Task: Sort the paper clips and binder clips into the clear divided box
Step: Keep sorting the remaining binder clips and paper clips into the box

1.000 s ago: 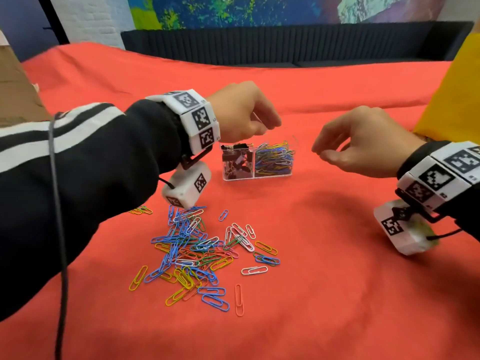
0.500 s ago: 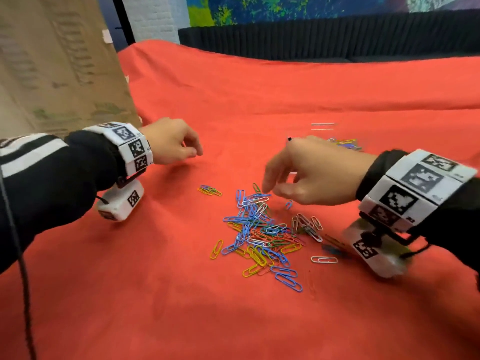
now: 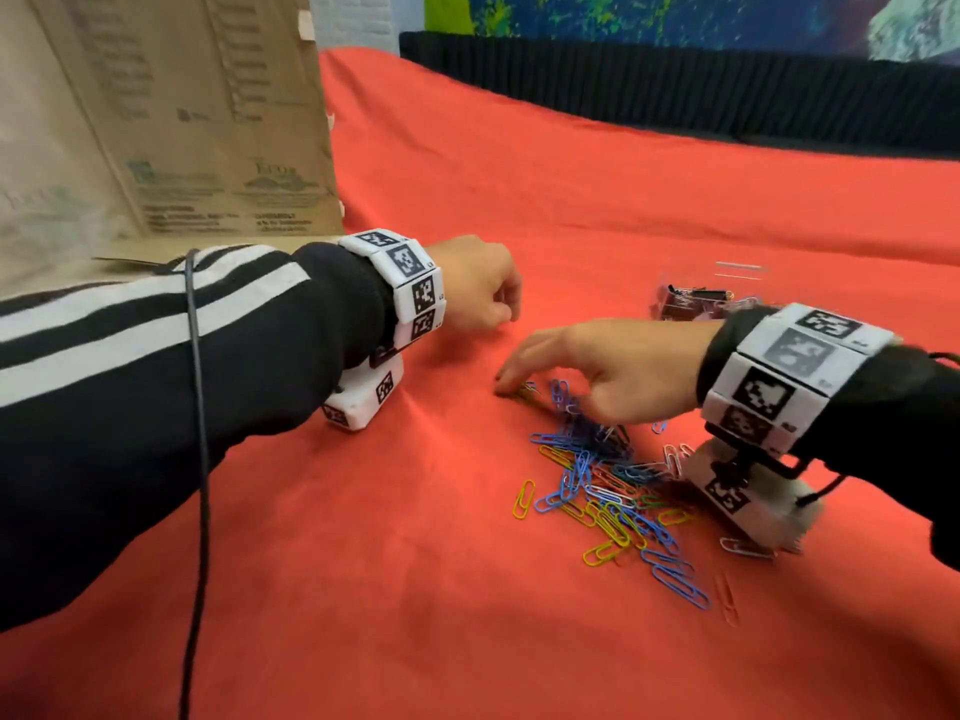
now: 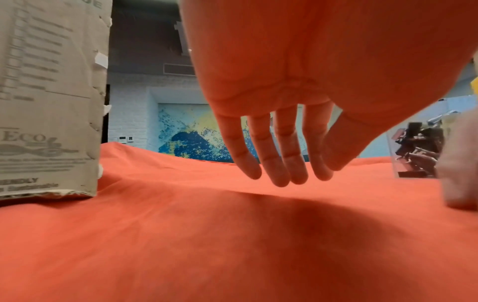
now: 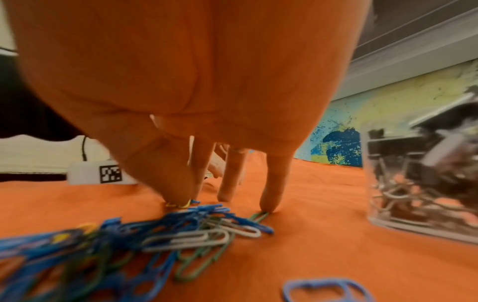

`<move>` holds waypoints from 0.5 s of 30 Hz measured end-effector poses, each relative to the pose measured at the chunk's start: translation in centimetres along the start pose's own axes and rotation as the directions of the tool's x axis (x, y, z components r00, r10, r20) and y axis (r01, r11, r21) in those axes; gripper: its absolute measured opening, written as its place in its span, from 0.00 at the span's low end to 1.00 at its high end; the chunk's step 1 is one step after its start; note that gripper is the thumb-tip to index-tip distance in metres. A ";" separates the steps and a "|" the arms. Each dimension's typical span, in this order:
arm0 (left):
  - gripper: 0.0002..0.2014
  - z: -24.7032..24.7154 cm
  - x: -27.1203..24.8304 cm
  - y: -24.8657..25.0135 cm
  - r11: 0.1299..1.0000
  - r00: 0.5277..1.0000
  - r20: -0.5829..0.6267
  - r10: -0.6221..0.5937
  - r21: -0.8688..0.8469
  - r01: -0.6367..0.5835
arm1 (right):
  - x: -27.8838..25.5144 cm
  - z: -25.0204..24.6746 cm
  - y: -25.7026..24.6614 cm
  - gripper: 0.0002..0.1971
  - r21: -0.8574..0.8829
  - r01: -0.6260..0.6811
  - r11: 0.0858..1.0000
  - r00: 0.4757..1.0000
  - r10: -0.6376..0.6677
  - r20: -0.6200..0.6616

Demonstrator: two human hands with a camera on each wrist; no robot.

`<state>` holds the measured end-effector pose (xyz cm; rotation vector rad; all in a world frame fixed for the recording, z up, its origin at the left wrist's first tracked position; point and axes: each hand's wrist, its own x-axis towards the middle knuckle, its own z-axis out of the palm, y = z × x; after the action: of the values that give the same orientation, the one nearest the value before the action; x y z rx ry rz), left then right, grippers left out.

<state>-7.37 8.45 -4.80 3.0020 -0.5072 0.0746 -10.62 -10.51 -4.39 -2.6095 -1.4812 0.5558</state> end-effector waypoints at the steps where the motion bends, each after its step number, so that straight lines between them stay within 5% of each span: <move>1: 0.11 0.2 0.2 0.2 1.000 1.000 -0.003 0.006 -0.002 -0.006 | -0.9 0.1 0.0 0.40 -0.026 0.006 1.000 1.000 -0.006 -0.009; 8: 0.08 1.4 0.7 0.5 1.000 1.000 0.000 -0.013 -0.027 0.013 | -4.0 0.8 0.4 0.17 -0.115 -0.061 0.991 0.982 0.039 -0.182; 15: 0.06 2.2 0.9 -0.4 0.999 0.999 0.010 -0.038 -0.007 0.038 | -5.9 -0.6 1.9 0.08 -0.003 -0.181 0.983 0.934 0.171 -0.313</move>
<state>-6.35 8.32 -6.92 3.0052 -0.4503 0.0548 -11.60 -16.46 -2.71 -2.7126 -1.1771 0.1208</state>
